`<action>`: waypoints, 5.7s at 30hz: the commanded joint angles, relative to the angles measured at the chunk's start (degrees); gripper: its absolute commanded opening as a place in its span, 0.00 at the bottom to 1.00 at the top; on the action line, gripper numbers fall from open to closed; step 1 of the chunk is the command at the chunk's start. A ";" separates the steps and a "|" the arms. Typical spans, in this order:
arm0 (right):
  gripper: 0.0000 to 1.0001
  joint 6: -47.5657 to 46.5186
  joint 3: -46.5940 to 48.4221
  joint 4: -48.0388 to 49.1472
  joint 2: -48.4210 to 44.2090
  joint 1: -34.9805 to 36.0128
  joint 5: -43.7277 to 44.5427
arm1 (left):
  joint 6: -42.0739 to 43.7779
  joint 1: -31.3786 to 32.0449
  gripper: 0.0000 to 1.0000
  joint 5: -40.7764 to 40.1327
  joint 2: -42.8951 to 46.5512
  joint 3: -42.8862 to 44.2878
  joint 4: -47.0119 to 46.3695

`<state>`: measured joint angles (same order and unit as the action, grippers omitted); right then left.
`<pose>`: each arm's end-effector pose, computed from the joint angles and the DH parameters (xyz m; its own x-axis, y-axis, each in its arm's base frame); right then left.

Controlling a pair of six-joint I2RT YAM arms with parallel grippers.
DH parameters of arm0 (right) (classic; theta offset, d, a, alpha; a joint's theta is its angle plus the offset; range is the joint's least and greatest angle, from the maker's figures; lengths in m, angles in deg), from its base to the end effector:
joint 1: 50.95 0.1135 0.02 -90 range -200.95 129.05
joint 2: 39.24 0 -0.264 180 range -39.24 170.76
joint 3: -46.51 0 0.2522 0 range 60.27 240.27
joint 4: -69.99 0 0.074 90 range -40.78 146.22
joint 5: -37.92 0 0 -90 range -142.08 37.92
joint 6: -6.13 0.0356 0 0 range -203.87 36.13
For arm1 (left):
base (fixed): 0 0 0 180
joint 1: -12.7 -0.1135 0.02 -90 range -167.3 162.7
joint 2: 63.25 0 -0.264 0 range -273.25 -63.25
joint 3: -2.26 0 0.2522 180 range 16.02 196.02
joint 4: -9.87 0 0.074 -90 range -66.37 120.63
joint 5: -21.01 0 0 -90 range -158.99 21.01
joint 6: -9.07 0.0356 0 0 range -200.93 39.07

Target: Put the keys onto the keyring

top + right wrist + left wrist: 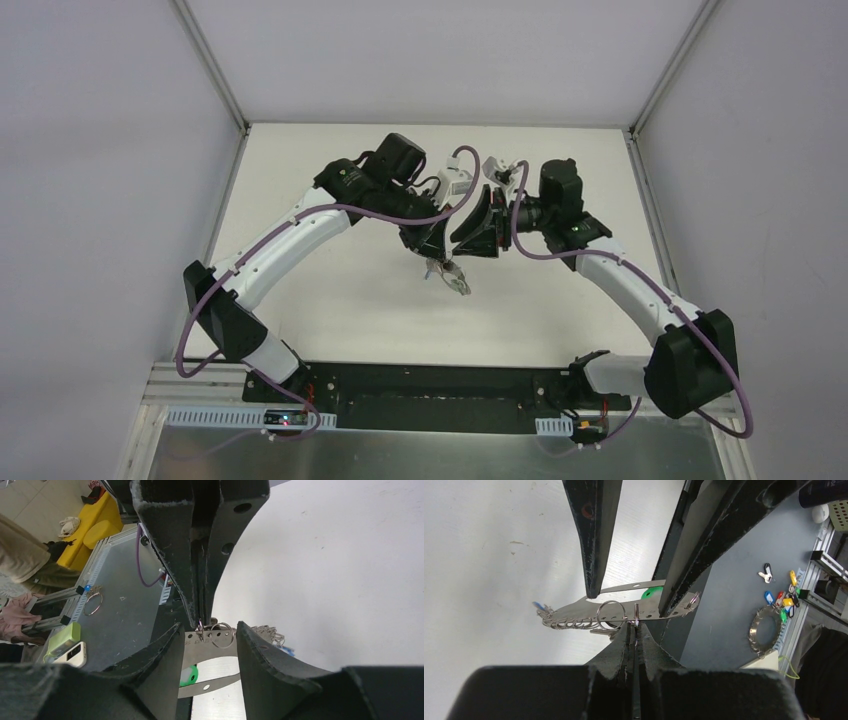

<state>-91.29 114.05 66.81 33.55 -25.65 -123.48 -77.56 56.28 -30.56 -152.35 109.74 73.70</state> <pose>0.2364 0.1491 0.3301 -0.0044 -0.0476 -0.9989 -0.9928 -0.1194 0.0100 0.2214 -0.2412 0.3844 -0.4650 0.5061 -0.7264 0.8848 0.2375 -0.4009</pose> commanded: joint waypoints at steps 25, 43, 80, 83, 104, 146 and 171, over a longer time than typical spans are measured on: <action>0.00 1.83 -1.49 4.87 1.44 2.76 -1.16 | -0.67 0.69 0.00 0.85 0.02 1.79 -1.96; 0.00 36.38 -7.62 42.92 1.91 -3.40 1.78 | 2.82 -3.23 0.36 1.78 14.28 -18.45 -30.94; 0.00 38.36 -8.23 42.94 4.30 -4.29 4.34 | 18.20 0.29 0.14 5.15 10.71 -15.64 -25.73; 0.00 38.04 -8.45 42.94 4.09 -4.34 4.36 | 18.78 0.24 0.14 5.82 10.94 -16.11 -25.27; 0.00 30.83 -8.85 39.23 3.01 -4.99 -1.91 | 21.38 -3.45 0.27 -0.49 15.86 -18.56 -24.11; 0.00 29.76 -9.12 38.31 2.53 -4.56 -2.87 | 4.53 -3.83 0.16 14.95 8.23 -20.78 -36.24; 0.00 4.07 -6.50 10.02 -0.63 -4.42 1.59 | 8.52 -3.77 0.00 10.54 12.20 -16.70 -27.40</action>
<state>-76.27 105.29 86.59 34.52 -29.59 -124.77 -71.46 52.41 -20.79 -144.59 89.54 41.90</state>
